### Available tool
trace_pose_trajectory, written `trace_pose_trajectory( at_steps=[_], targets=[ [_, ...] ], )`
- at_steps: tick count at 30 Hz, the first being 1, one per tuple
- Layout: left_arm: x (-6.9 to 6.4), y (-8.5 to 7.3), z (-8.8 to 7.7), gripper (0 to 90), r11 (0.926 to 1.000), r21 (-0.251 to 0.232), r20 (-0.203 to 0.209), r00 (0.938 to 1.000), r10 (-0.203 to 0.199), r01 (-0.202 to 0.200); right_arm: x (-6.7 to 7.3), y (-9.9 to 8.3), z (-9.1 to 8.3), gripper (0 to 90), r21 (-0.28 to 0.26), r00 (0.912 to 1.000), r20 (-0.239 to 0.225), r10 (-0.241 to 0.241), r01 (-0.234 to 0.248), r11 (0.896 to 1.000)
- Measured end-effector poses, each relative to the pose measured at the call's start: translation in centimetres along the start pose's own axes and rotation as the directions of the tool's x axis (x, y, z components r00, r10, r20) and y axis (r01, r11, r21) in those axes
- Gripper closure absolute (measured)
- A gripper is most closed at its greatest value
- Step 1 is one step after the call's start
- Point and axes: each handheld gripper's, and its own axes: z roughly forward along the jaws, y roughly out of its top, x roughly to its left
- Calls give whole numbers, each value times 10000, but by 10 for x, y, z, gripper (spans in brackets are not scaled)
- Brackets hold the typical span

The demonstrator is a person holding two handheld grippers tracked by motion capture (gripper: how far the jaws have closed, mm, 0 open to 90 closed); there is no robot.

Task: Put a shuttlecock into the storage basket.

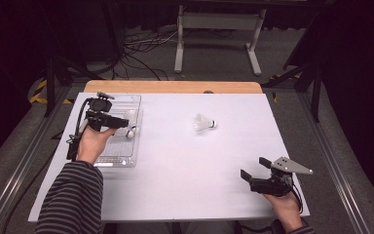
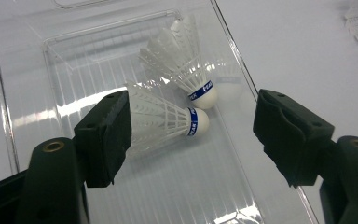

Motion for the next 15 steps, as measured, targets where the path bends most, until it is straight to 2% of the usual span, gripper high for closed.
trace_pose_trajectory(
  at_steps=[2,6,15],
  targets=[
    [0,-2,-3,292,9998,-201,4,10000,31,-31,0,0,0,98,-6,10000,2,-5,5,10000],
    [2,-6,-7,292,9996,-283,108,9999,-3,6,-1,0,0,98,0,10000,38,10,-10,10000],
    [3,-15,-15,299,9985,-518,226,9995,206,-194,-1,0,0,98,-17,10000,48,-26,26,10000]
  ],
)
